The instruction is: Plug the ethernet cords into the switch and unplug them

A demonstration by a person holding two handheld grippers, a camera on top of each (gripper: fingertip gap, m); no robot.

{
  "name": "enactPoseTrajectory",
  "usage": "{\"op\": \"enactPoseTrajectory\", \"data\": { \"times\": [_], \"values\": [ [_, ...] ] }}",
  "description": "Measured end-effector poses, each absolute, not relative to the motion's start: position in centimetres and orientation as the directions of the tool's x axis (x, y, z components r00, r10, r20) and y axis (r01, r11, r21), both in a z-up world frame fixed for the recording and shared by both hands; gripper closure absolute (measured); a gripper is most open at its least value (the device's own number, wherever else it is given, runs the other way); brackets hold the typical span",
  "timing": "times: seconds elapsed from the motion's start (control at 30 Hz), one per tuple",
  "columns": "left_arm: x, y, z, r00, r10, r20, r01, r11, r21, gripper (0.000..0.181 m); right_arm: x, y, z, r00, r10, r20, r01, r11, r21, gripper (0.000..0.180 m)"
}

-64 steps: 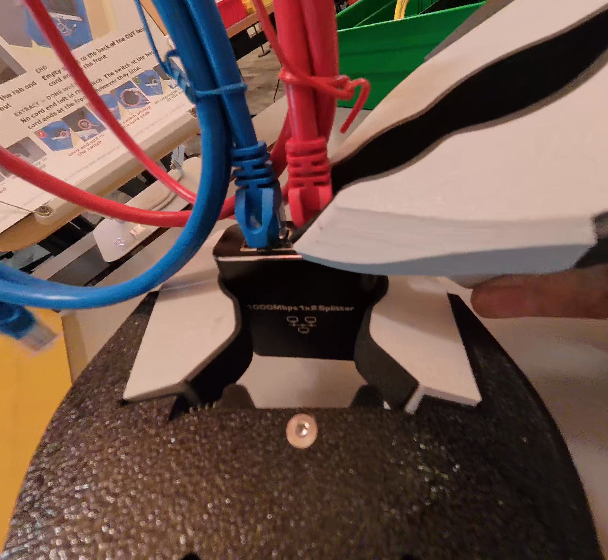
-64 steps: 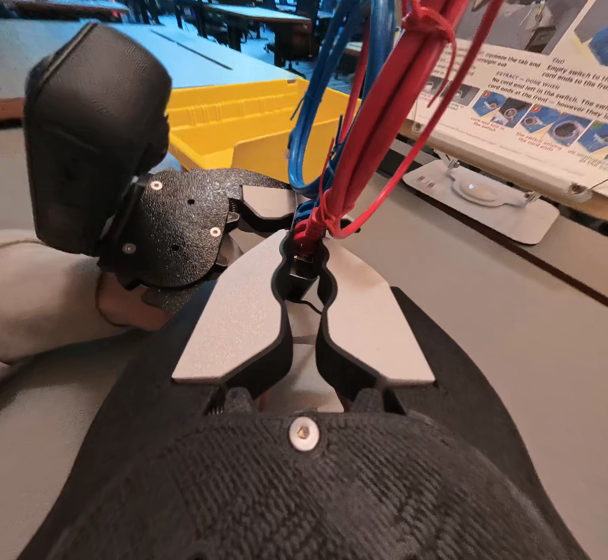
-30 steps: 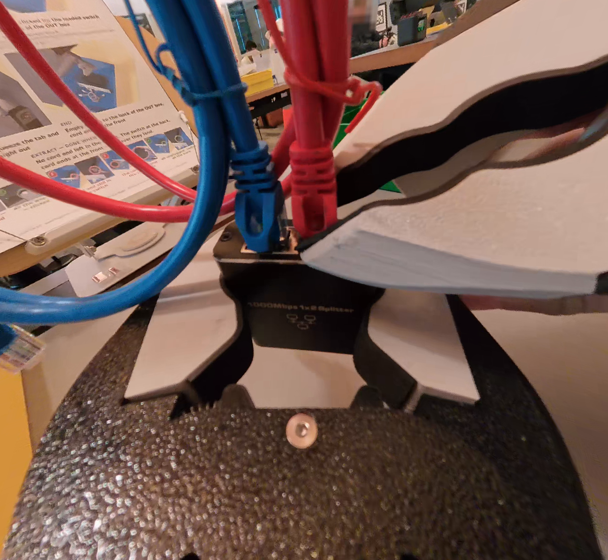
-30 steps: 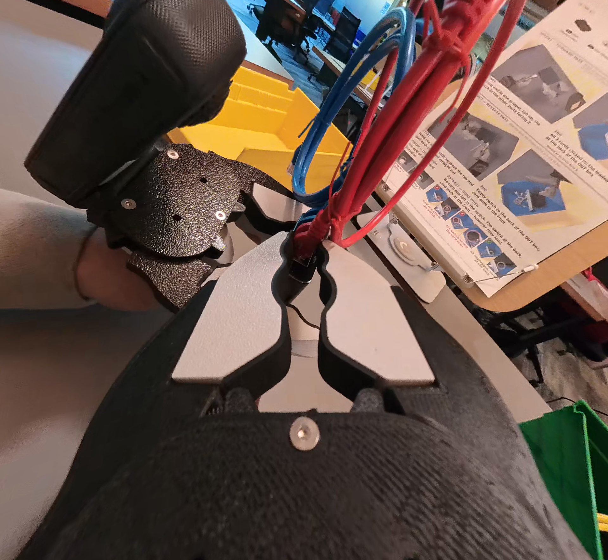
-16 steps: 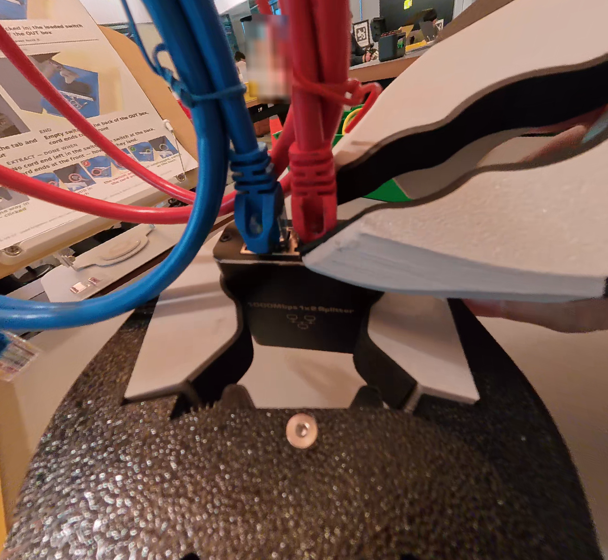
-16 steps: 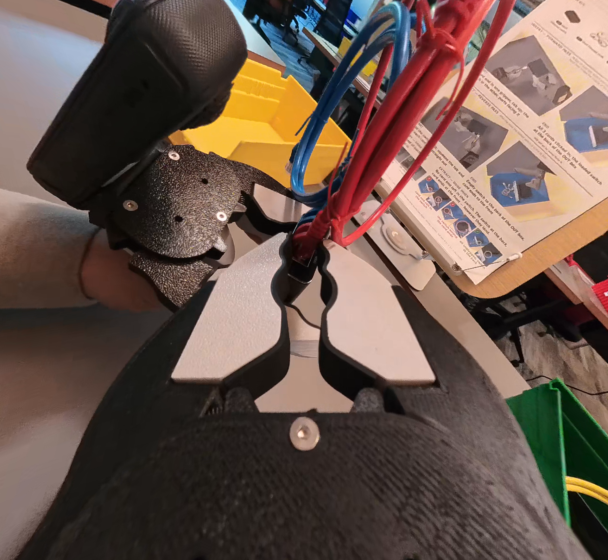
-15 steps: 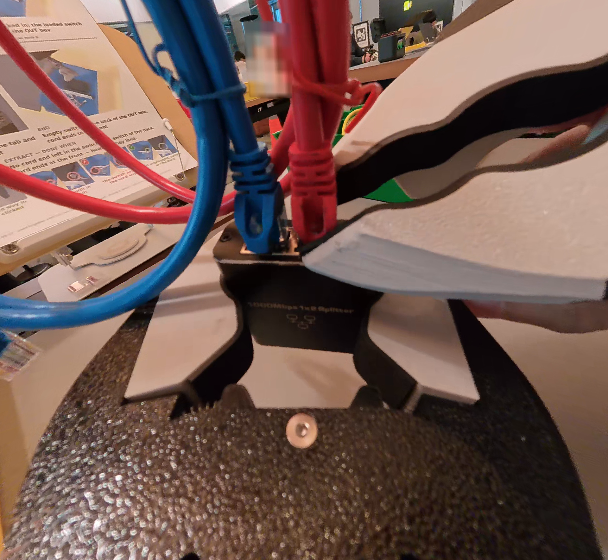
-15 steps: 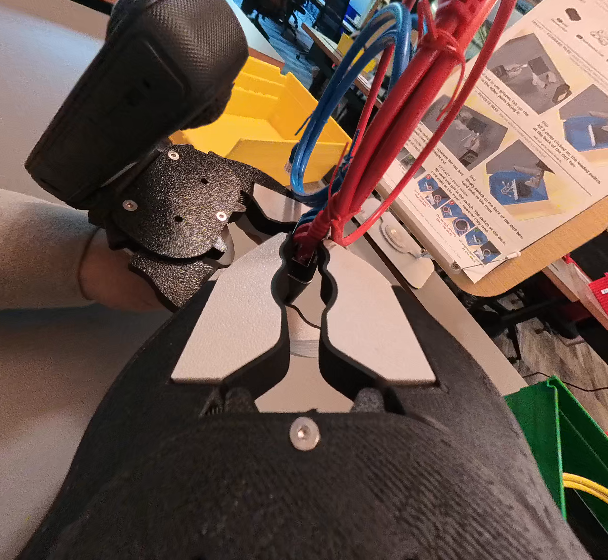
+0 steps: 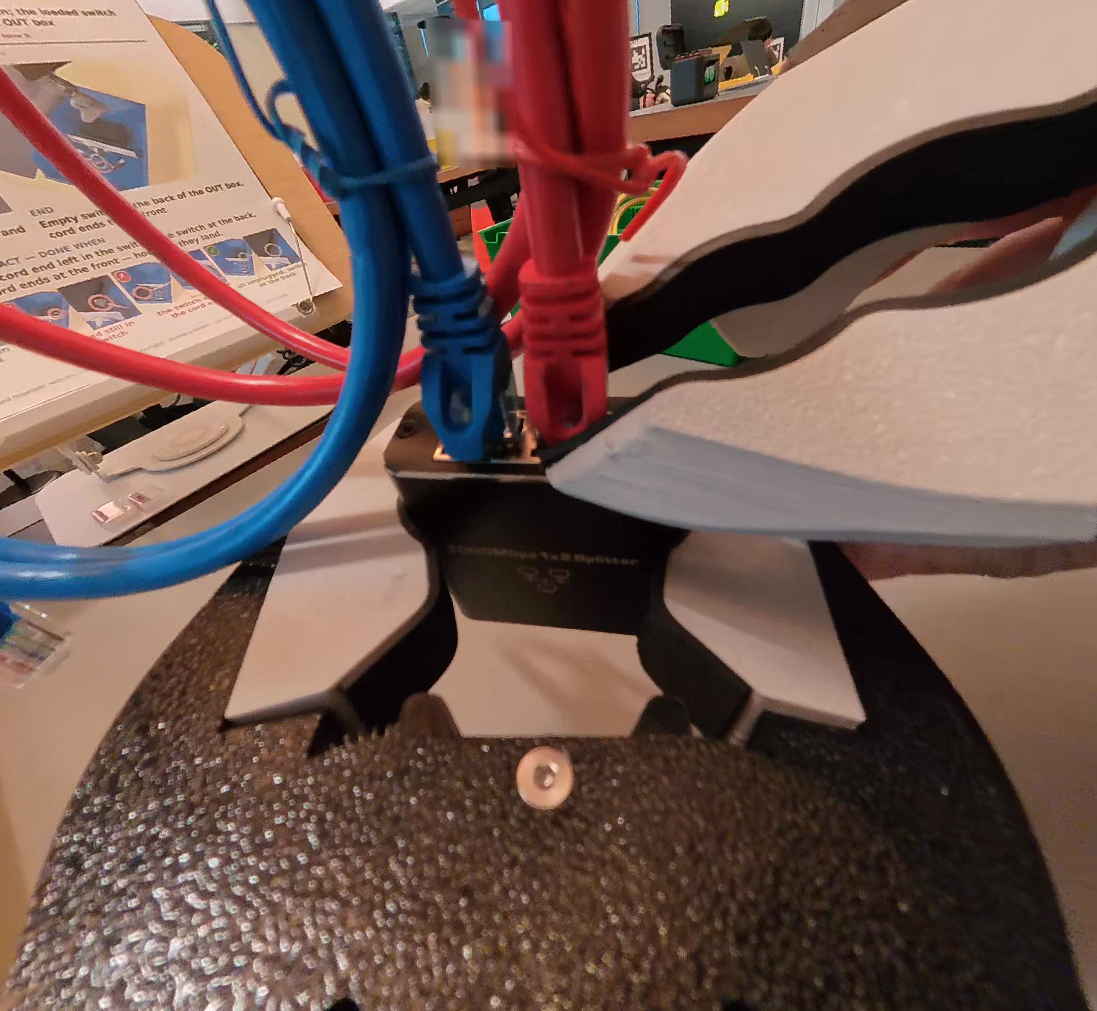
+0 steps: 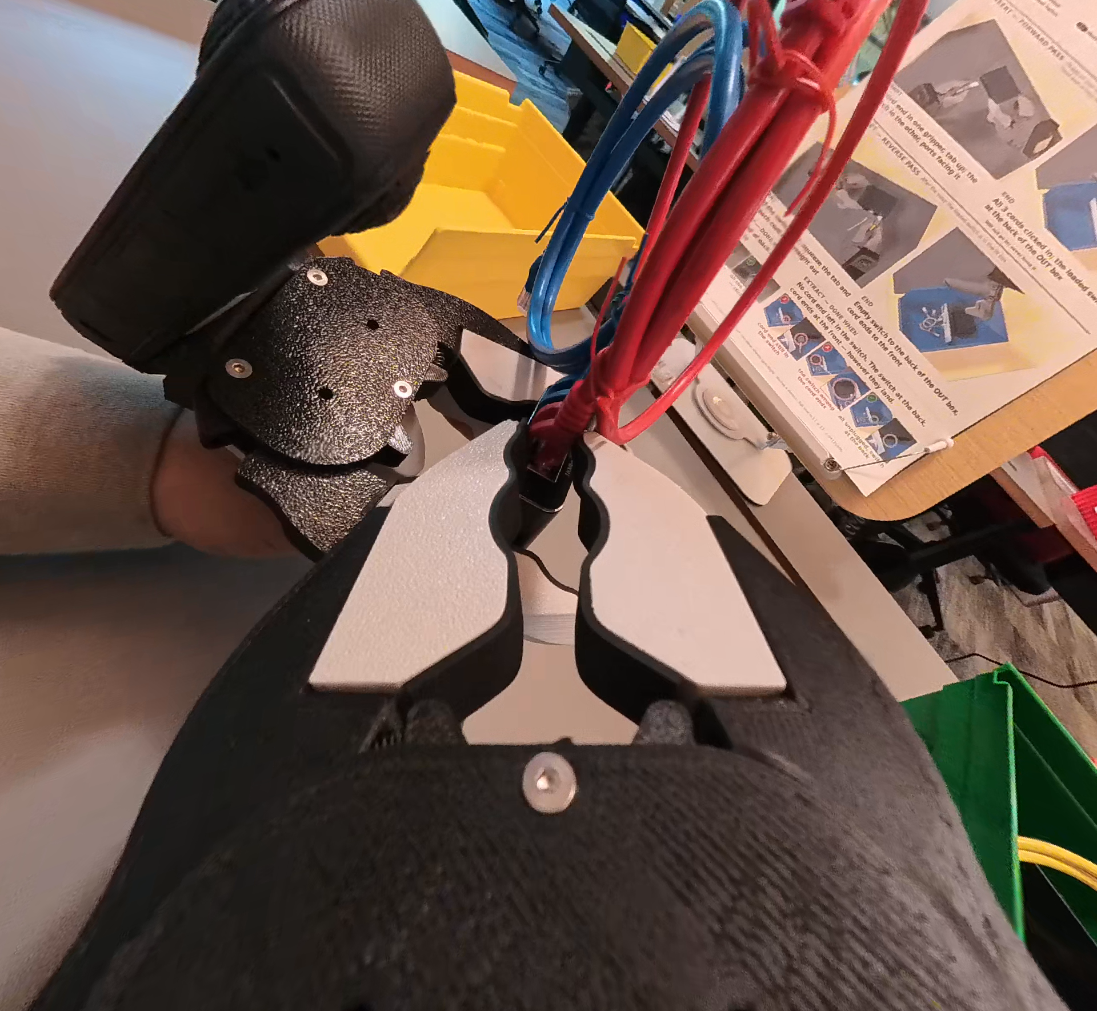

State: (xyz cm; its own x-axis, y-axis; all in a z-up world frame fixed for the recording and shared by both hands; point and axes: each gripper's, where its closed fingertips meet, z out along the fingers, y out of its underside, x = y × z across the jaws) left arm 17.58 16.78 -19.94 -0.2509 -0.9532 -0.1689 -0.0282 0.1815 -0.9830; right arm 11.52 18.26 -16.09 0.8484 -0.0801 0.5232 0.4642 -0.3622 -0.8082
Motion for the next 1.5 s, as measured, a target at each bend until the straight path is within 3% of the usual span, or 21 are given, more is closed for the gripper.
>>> {"op": "enactPoseTrajectory", "data": {
  "times": [0.77, 1.5],
  "values": [
    [17.7, 17.1, -19.8, -0.215, -0.954, -0.208, -0.029, 0.219, -0.975, 0.106, 11.6, 18.1, -16.0, 0.832, -0.083, 0.549, 0.508, -0.284, -0.813, 0.166],
    [17.9, 17.2, -20.6, -0.252, -0.955, -0.159, -0.084, 0.185, -0.979, 0.106, 12.2, 18.4, -16.4, 0.749, 0.04, 0.662, 0.634, -0.335, -0.697, 0.166]
  ]
}}
